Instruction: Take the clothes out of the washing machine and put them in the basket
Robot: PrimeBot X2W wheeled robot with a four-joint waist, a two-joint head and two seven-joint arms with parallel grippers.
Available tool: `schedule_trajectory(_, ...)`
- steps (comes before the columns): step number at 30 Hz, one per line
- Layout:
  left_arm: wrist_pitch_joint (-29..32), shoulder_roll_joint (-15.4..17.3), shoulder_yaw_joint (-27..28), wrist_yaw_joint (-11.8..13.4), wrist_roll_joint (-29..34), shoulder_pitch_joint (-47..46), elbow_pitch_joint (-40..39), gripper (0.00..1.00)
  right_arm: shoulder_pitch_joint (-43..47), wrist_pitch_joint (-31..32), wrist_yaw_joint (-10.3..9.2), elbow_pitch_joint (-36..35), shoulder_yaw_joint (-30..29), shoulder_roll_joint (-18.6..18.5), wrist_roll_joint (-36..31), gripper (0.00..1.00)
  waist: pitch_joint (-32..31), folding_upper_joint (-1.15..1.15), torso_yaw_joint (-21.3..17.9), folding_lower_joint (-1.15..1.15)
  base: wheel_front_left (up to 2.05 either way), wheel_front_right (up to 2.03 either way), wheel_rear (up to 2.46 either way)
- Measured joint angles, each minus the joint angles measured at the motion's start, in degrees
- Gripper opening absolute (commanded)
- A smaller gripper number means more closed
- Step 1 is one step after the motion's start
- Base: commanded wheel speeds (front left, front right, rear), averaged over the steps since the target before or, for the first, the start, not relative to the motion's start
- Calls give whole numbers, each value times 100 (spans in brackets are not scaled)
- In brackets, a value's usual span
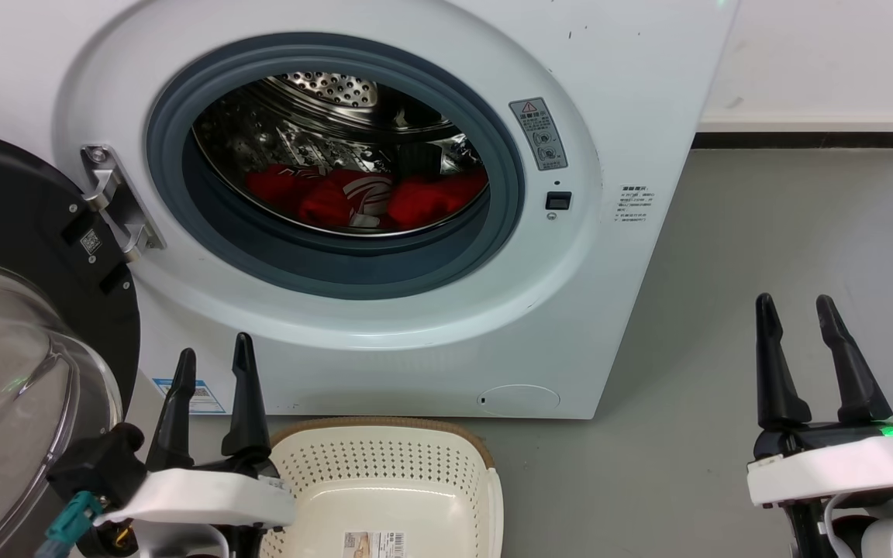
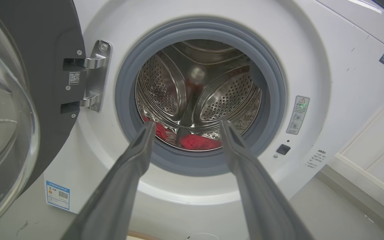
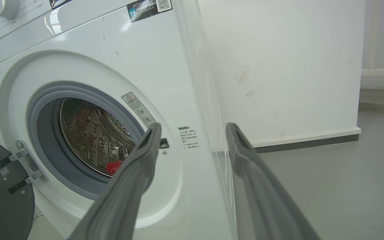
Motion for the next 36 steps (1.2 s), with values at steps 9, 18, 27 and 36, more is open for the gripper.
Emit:
schedule_trajectory(9,-134,354,-582,565,677,16,-55,100,123,-131,0,-24,145,-9,-760,100,-13,0,6,0,0,0,0)
schedule_trajectory(18,-260,576,-961,1093,961,47,1,100,211,-256,1,149,298,-14,-1249,100,1,0,5,0,0,0,0)
schedule_trajectory(27,-377,300,-564,782,918,213,356,100,240,-356,1,91,212,-18,-1846,100,28,0,0,0,0,0,0)
schedule_trajectory(36,-488,153,-409,287,1694,276,498,100,309,-480,1,78,167,-20,-2275,100,40,0,-8,0,0,0,0)
